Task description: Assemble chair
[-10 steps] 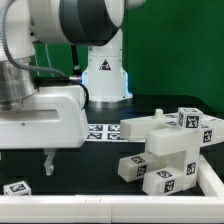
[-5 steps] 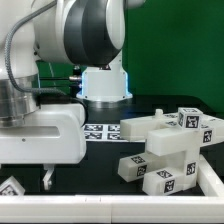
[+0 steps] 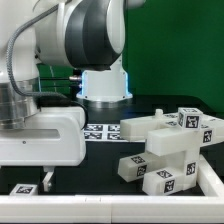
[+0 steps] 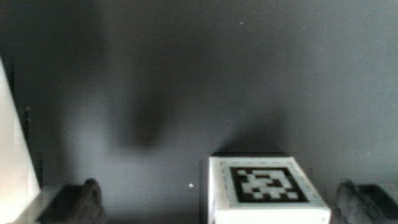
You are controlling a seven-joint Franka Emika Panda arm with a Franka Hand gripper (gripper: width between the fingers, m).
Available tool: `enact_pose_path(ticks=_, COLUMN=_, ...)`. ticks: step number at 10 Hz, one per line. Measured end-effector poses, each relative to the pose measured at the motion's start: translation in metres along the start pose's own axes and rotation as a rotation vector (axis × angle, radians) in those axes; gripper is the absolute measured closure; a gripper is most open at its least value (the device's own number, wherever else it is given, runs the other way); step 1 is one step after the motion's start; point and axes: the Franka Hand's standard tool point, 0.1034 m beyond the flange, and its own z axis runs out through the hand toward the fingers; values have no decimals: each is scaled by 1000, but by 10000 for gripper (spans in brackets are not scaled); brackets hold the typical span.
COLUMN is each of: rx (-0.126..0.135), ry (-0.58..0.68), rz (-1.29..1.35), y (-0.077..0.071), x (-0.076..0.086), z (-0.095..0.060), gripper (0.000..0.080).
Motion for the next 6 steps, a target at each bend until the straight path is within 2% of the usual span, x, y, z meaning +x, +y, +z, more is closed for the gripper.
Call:
enact_pose_path(ticks=2, rx=-1, ry=1, rz=0, y=0, x=0, z=2, gripper=151)
enact_pose_path(ticks=4, rx=-3, ry=2, rz=2, y=6, x=1, z=5, gripper=151)
enact_pose_path(ticks=6, rx=-13, ry=22, rz=15, y=4, x=3, z=7, gripper=151)
